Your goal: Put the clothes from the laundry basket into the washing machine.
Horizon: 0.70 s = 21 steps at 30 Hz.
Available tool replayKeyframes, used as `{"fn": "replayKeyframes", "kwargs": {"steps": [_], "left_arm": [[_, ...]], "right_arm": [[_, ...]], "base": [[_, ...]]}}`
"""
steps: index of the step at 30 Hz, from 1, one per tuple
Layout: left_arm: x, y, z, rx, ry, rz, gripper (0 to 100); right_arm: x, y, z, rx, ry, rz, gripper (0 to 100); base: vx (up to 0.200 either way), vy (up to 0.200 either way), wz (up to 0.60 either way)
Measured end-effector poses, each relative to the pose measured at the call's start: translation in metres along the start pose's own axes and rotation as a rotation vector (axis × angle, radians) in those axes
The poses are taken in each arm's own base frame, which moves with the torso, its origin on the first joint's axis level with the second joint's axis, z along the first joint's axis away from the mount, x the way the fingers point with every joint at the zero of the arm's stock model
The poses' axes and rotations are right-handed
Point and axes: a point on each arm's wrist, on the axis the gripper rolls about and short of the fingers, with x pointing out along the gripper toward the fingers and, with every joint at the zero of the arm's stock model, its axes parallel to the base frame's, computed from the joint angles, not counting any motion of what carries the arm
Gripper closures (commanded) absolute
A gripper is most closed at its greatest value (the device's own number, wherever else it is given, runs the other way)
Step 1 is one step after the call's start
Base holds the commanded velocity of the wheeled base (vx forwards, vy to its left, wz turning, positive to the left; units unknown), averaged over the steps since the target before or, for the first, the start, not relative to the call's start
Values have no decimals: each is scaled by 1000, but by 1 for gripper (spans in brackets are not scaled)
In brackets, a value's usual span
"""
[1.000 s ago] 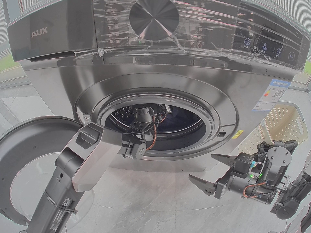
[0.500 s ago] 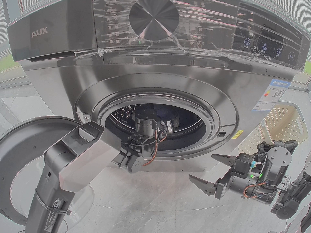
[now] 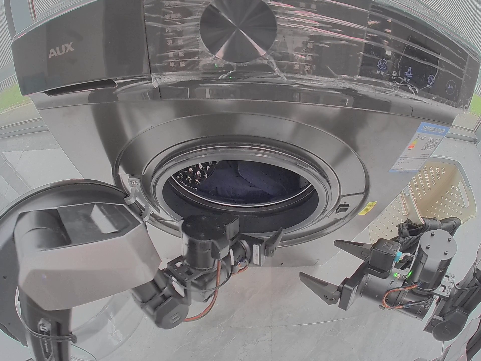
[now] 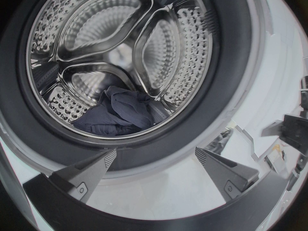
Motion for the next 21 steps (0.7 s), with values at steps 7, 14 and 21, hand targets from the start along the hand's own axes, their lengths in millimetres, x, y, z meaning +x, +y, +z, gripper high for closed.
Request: {"fn": "replayKeyframes", "kwargs": {"steps": [7,14,21], "left_arm": [[-78,-5,22,13,-12,-73,0],[-157,0,51,15,-87,-104,0],[-200,13,73,48,-166,-70,0]], "right_arm": [[-16,-2,5,23,-23,-66,0],[-47,-9,12,57,-70,-182,0],[-74,-24,19,73,-106,-304,0]], "base": [[0,0,0],[-86,0,0],[-200,0,0]]}}
